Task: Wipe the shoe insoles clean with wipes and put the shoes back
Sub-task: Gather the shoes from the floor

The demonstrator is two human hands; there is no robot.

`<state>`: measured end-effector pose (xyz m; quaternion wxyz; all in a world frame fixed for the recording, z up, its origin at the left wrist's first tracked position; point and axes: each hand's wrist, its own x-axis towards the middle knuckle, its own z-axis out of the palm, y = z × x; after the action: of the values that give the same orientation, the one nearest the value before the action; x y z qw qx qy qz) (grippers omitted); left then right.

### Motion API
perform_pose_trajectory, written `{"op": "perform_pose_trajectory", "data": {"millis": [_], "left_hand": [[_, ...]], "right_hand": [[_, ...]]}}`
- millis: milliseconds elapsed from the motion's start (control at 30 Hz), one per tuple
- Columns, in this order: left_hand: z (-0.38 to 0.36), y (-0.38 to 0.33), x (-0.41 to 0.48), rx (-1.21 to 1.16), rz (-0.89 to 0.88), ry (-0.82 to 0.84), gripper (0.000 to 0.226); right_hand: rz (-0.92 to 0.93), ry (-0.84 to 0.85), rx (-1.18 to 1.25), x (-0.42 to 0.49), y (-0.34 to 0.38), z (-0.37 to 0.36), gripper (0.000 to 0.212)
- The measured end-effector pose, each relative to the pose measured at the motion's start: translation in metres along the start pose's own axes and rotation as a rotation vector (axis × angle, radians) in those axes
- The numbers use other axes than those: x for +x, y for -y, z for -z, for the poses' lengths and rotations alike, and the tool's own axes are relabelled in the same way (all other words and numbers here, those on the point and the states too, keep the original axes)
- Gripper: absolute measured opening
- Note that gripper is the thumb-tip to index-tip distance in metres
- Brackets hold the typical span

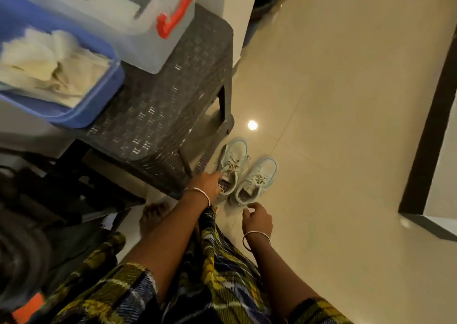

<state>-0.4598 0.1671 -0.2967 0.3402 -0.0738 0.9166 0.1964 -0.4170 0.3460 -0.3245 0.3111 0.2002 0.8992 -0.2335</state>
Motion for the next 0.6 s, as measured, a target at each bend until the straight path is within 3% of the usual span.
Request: {"op": "perform_pose_trajectory", "data": {"millis": [300, 467, 600], "left_hand": [[-0.062, 0.008, 0.046, 0.194, -0.02, 0.213, 0.047], [-0.078, 0.008, 0.053, 0.277, -0.025, 0.181, 0.043], [-0.084, 0.005, 0.056, 0.363, -0.049, 0.064, 0.033]], "right_hand": [[-0.028, 0.157, -0.064, 0.038, 0.002, -0.047, 0.057], [0.004, 0.133, -0.146, 0.055, 0.004, -0.054, 0.045], [-0.004, 0.066, -0.163, 0.064, 0.003, -0.055, 0.033]]}}
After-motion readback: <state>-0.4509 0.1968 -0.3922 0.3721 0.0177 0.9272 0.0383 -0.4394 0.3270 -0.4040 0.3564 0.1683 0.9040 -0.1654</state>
